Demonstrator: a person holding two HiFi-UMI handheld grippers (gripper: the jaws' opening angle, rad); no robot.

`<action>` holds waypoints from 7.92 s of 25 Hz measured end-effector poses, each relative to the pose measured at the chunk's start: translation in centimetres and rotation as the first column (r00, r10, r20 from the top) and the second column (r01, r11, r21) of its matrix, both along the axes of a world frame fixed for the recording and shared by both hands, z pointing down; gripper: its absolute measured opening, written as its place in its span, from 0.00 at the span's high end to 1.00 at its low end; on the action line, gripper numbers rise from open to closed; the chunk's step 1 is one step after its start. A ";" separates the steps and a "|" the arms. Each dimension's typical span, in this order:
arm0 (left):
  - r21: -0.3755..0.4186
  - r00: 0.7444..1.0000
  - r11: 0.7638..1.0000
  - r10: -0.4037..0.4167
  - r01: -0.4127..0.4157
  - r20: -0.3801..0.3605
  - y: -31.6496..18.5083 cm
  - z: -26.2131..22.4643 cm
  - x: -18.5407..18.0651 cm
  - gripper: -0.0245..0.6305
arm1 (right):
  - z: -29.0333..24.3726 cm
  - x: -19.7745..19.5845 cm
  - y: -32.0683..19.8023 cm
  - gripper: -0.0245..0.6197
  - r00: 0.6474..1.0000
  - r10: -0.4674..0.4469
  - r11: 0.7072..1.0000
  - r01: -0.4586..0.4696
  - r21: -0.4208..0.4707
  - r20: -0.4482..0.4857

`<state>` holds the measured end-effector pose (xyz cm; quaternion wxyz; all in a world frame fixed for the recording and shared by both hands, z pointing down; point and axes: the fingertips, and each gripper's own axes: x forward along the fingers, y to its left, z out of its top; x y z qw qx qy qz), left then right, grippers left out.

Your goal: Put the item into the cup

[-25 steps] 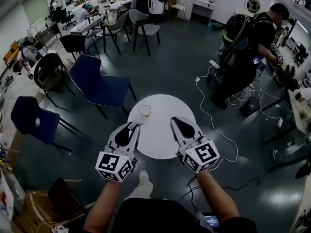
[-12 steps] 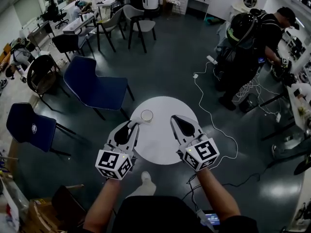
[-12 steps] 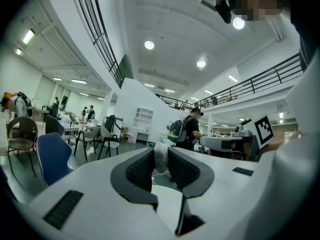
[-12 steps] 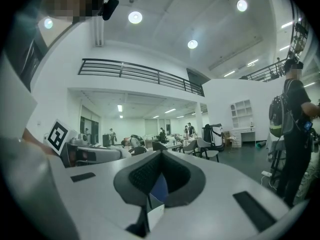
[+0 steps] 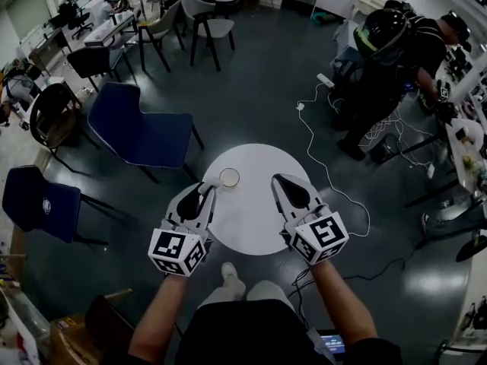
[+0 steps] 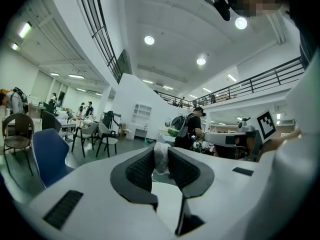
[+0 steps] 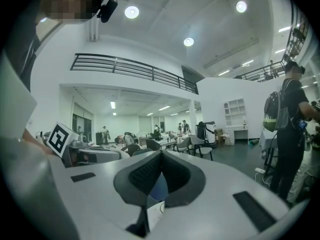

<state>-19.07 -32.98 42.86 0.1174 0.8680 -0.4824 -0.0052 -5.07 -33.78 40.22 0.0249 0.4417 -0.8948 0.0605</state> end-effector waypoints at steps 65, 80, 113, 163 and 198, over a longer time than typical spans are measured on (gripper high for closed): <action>-0.401 0.791 0.897 0.379 -0.187 0.480 -18.4 33.1 8.5 0.82 | 22.6 4.7 -9.1 0.94 0.999 0.040 0.952 -0.036 -0.303 0.006; -0.414 0.833 0.895 0.353 -0.167 0.426 -17.9 31.2 8.1 0.84 | 21.3 5.2 -10.0 0.94 0.999 0.046 0.956 -0.044 -0.290 0.000; -0.004 0.971 0.987 0.157 -0.159 0.177 -9.9 4.2 3.7 0.94 | 5.8 0.2 -9.5 0.94 0.998 0.014 0.998 -0.018 -0.063 -0.053; 0.135 0.987 0.985 0.085 -0.103 0.137 10.7 -5.1 11.8 0.94 | -3.3 6.6 9.6 0.94 0.998 -0.066 0.993 0.067 0.100 -0.012; 0.170 0.990 0.983 0.040 -0.063 0.136 32.3 -6.6 23.1 0.94 | -4.2 18.1 31.8 0.94 0.997 -0.081 0.988 0.078 0.133 0.015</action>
